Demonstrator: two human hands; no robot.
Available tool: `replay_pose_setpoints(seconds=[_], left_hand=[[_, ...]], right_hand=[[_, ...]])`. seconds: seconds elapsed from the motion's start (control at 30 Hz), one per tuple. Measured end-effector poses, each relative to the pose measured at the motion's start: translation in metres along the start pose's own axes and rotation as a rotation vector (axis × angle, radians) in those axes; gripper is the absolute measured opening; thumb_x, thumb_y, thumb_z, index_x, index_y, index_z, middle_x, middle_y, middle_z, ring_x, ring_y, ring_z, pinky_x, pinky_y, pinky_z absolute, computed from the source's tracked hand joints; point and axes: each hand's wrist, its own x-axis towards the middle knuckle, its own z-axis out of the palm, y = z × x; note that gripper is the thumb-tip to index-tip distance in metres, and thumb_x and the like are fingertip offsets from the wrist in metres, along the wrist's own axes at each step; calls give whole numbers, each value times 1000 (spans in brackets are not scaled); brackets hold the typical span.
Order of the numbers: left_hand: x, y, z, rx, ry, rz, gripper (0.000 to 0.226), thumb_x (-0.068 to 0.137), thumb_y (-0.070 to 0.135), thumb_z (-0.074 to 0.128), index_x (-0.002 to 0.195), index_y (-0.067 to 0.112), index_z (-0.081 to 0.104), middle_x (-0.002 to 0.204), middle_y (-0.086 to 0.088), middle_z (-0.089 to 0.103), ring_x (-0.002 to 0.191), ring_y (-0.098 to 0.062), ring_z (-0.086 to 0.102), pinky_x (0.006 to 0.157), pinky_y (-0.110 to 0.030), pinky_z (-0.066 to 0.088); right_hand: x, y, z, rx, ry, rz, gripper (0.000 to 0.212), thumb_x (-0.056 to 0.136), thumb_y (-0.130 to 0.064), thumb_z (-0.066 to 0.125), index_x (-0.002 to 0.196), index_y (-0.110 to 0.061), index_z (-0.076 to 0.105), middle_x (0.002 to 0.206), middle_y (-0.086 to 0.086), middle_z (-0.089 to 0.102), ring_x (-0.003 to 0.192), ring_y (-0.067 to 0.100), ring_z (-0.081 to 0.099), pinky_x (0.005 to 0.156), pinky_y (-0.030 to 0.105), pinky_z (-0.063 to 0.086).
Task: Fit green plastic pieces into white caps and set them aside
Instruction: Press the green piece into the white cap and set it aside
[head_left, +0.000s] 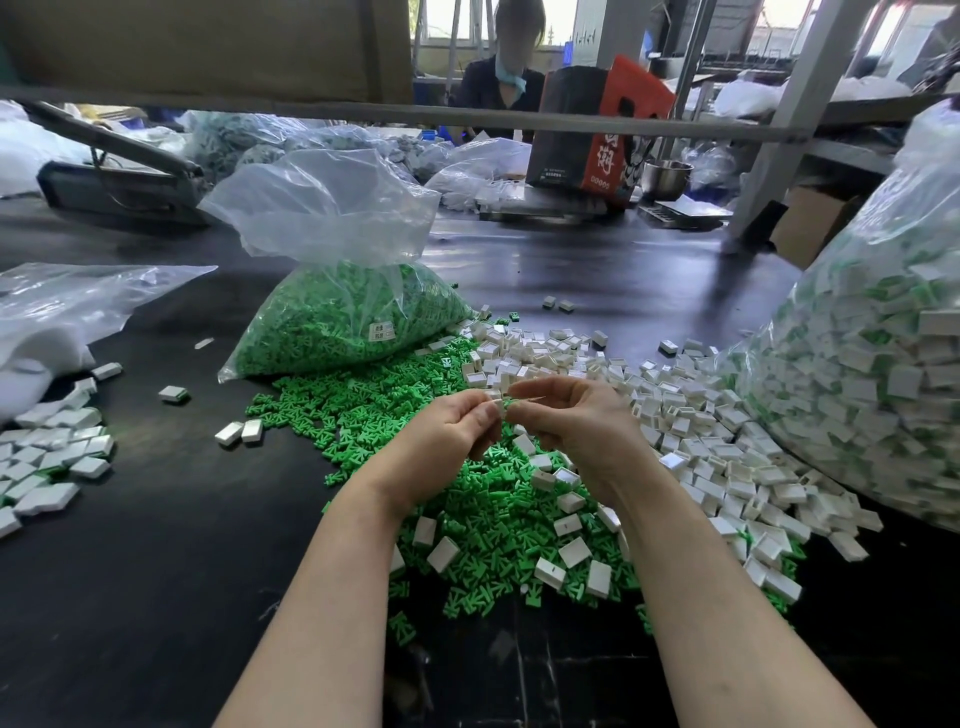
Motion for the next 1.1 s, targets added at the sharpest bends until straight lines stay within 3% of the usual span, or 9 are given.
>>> replay_pose_setpoints(seconds=[0.23, 0.47, 0.53, 0.77, 1.1], left_hand=[[0, 0, 1, 29, -21, 5, 34, 104, 18, 43, 74, 23, 55, 63, 11, 48, 52, 6, 43, 54, -8, 36], [-2, 2, 2, 27, -49, 6, 30, 105, 20, 42, 79, 25, 57, 55, 24, 55, 56, 9, 49, 57, -7, 38], [-2, 3, 1, 32, -67, 0, 28, 104, 21, 43, 81, 25, 57, 55, 27, 56, 57, 12, 51, 57, -5, 39], [-3, 5, 3, 46, -67, -4, 28, 104, 20, 44, 78, 21, 55, 57, 20, 53, 53, 12, 48, 54, -4, 37], [-2, 3, 2, 104, -79, -12, 29, 104, 24, 45, 76, 22, 53, 64, 12, 47, 53, 4, 42, 53, -9, 35]], right_hand=[[-1, 1, -1, -34, -58, 67, 5, 80, -9, 77, 82, -5, 76, 71, 8, 72, 56, 8, 58, 49, 17, 44], [-5, -2, -4, 29, -113, 129, 11, 81, -7, 74, 86, 3, 72, 66, 6, 71, 47, 4, 56, 39, 13, 40], [-5, -3, -5, 33, -129, 127, 14, 76, -9, 76, 84, 2, 71, 68, 7, 71, 50, 5, 57, 42, 14, 42], [-4, -1, -6, 1, -144, 70, 16, 66, -18, 79, 75, -6, 73, 70, 9, 70, 55, 9, 58, 47, 17, 43], [-5, 1, -9, -5, -184, 50, 16, 67, -18, 79, 75, -7, 71, 71, 8, 71, 58, 9, 62, 50, 17, 46]])
